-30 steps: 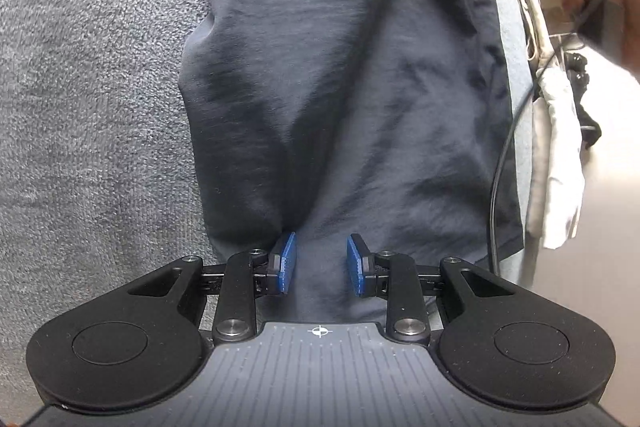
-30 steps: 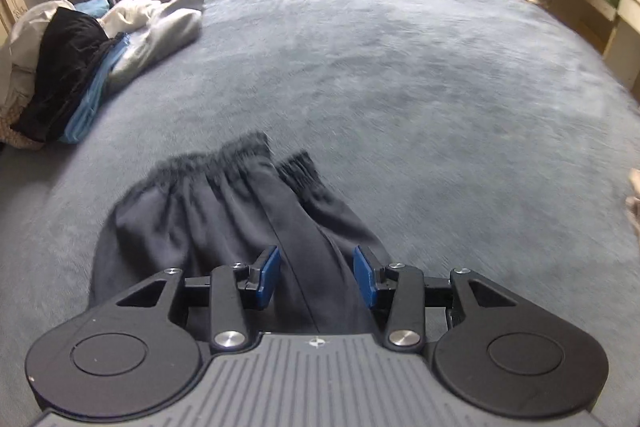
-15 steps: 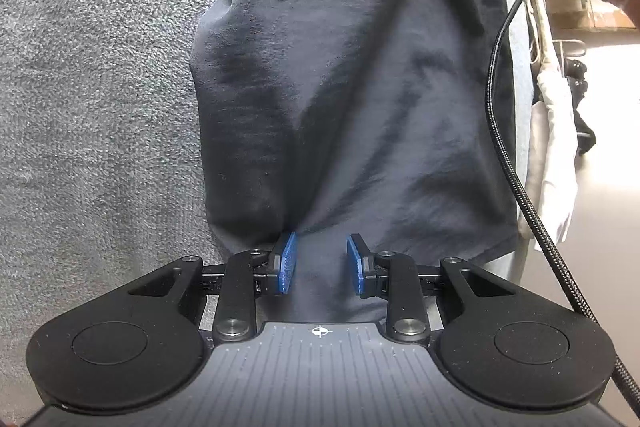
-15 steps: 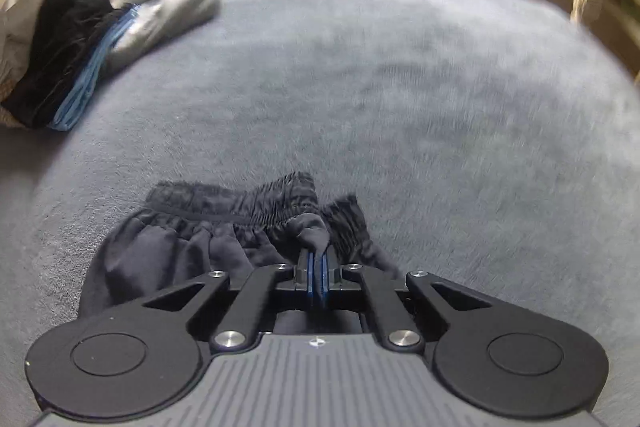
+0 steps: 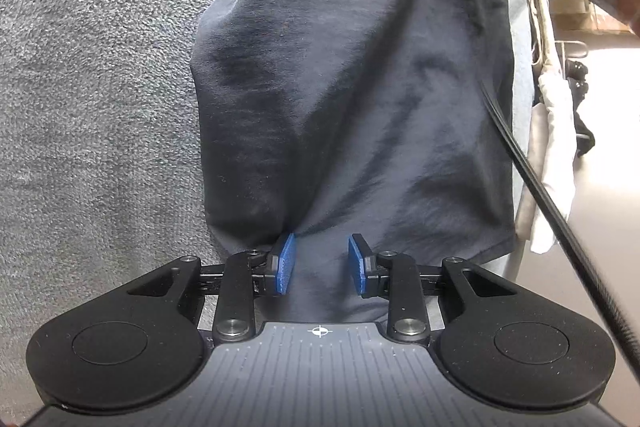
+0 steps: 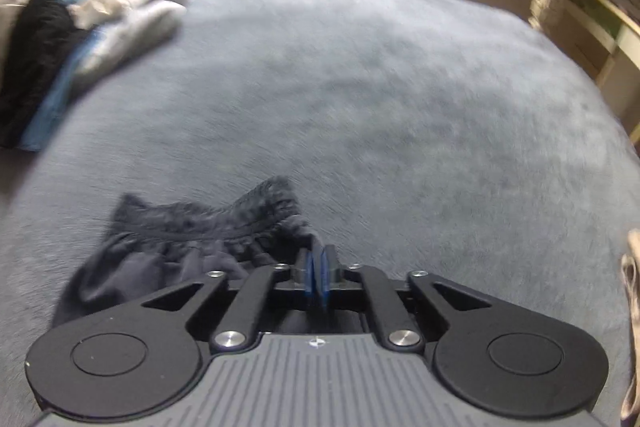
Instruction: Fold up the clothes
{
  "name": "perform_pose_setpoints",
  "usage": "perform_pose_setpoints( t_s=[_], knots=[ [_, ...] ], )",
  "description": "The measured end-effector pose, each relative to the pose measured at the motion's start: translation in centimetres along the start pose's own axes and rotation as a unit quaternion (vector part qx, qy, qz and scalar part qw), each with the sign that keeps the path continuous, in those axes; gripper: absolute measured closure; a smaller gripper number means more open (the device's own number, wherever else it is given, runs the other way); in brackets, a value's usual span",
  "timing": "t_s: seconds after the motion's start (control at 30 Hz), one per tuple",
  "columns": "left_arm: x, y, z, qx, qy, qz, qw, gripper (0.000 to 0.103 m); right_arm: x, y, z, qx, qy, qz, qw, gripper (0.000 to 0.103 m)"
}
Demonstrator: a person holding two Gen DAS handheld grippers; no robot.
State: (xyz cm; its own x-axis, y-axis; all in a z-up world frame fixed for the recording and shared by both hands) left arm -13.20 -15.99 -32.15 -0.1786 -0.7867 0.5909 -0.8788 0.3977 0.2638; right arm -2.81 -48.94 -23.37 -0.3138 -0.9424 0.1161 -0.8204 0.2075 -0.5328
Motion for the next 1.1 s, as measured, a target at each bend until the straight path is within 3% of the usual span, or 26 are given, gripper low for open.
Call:
perform_pose_setpoints(
  t_s=[0.03, 0.07, 0.1, 0.2, 0.3, 0.37, 0.57, 0.6, 0.67, 0.73, 0.9, 1.0, 1.1],
  knots=[
    [0.1, 0.1, -0.2, 0.0, 0.001, -0.002, 1.0, 0.073, 0.5, 0.3, 0.3, -0.004, 0.012, 0.011, 1.0, 0.06],
    [0.3, 0.1, -0.4, 0.001, 0.003, -0.005, 1.0, 0.073, 1.2, 0.6, 0.0, 0.0, 0.029, 0.024, 0.999, 0.045],
    [0.3, 0.1, -0.5, 0.0, 0.005, -0.006, 1.0, 0.073, 2.1, 1.2, -0.7, 0.007, 0.043, 0.042, 0.998, 0.042],
    [0.1, -0.1, -0.5, -0.003, 0.01, -0.006, 0.9999, 0.073, 4.6, 3.1, -3.9, 0.031, 0.027, 0.088, 0.995, 0.042],
    [0.1, -0.3, -0.7, -0.006, 0.013, 0.002, 0.9999, 0.072, 5.5, 5.6, -7.2, 0.045, -0.018, 0.082, 0.995, 0.042],
    [0.1, -0.5, -0.7, -0.007, 0.015, 0.007, 0.9998, 0.072, 4.9, 7.3, -8.2, 0.031, -0.045, 0.053, 0.997, 0.046],
    [-0.6, 0.0, -0.1, -0.007, 0.016, 0.014, 0.9998, 0.072, 2.4, 10.6, -7.6, -0.003, -0.052, 0.005, 0.999, 0.054],
    [-0.6, 0.2, 0.1, -0.006, 0.015, 0.013, 0.9998, 0.072, 2.3, 10.9, -7.2, -0.008, -0.049, 0.003, 0.999, 0.058],
    [-0.5, 0.5, 0.2, -0.004, 0.014, 0.013, 0.9998, 0.072, 2.1, 11.5, -6.3, -0.025, -0.041, -0.002, 0.999, 0.097],
    [-0.4, 0.8, 0.2, -0.002, 0.013, 0.013, 0.9998, 0.072, 1.9, 12.0, -6.0, -0.03, -0.037, -0.006, 0.999, 0.102],
    [-0.2, 1.4, 0.6, -0.002, 0.008, 0.019, 0.9998, 0.072, 3.2, 12.3, -7.3, -0.004, -0.013, 0.015, 1.0, 0.102],
    [-0.1, 1.5, 0.9, -0.003, 0.006, 0.018, 0.9998, 0.072, 4.2, 13.0, -5.9, -0.023, -0.006, 0.046, 0.999, 0.099],
    [-0.1, 1.6, 1.0, -0.002, 0.007, 0.02, 0.9998, 0.072, 5.2, 13.6, -6.0, -0.023, 0.014, 0.074, 0.997, 0.078]
  ],
)
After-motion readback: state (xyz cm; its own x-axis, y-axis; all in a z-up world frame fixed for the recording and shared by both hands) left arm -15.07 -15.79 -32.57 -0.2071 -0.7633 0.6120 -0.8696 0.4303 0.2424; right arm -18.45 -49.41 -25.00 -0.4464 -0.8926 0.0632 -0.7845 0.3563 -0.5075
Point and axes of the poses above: each gripper's, at about its wrist camera, not at the fingertips, and z roughly the way its jaws point, x to its right, y to its underside, the point moved 6 cm from there along z, roughly the way its jaws point, and after that the axes turned 11 degrees about -z, right-handed, at the moved point
